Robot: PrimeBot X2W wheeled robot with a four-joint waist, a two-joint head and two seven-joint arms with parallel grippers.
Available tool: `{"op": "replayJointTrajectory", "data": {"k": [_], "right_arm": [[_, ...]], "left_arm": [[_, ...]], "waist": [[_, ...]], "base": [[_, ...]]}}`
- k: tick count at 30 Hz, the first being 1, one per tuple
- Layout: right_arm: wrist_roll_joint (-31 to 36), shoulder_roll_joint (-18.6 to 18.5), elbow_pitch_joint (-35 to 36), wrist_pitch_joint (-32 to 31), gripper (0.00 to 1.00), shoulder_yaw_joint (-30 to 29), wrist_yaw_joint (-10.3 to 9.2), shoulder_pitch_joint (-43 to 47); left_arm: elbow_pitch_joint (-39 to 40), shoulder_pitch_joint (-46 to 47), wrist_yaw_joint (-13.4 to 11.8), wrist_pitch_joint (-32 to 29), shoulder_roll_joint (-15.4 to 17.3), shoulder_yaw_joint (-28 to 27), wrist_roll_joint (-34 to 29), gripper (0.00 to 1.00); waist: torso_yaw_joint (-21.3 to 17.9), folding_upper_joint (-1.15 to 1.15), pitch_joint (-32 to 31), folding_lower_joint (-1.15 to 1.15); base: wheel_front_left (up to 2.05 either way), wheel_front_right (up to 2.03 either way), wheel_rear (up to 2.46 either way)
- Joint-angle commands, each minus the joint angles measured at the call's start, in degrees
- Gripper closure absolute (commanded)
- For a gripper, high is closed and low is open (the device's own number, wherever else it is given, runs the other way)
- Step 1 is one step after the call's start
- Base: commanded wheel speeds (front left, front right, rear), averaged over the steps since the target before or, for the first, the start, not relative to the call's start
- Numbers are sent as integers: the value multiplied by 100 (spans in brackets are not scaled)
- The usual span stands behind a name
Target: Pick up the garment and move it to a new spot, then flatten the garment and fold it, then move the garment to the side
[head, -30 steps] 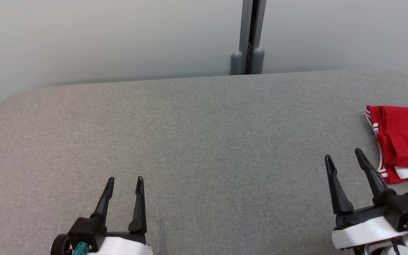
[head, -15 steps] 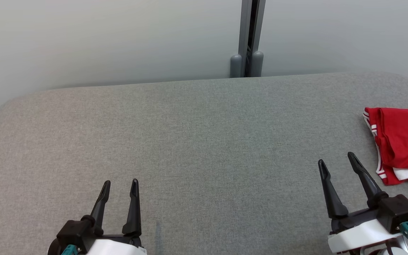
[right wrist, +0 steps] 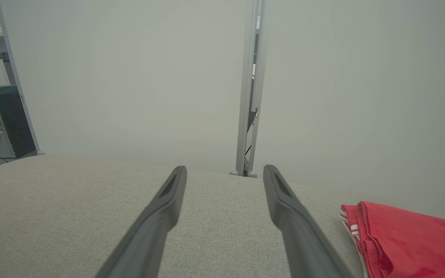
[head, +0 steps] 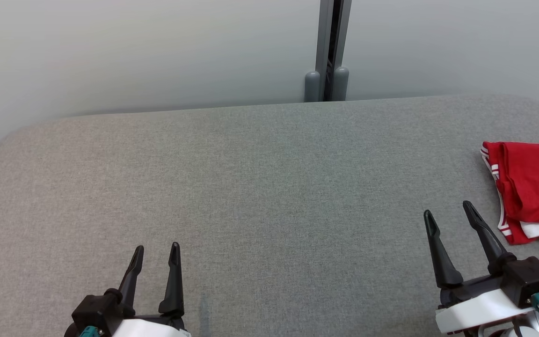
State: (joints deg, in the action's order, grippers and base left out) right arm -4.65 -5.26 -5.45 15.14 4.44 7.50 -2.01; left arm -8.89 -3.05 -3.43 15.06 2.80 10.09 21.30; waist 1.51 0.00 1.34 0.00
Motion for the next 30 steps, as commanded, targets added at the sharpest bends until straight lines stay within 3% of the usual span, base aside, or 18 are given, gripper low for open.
{"op": "replayJointTrajectory", "data": {"k": [1, 30], "right_arm": [[-14, -11, -13, 4, 0, -17, -2, 16], [-55, -80, -48, 4, 0, 66, -2, -30]], "left_arm": [[-18, 17, -11, -6, 26, -32, 32, 0], [-79, 97, -34, -6, 27, -54, 235, 0]], "waist": [[4, 0, 3, 0], [79, 0, 12, 0]], "base": [[0, 0, 0], [0, 0, 0]]}}
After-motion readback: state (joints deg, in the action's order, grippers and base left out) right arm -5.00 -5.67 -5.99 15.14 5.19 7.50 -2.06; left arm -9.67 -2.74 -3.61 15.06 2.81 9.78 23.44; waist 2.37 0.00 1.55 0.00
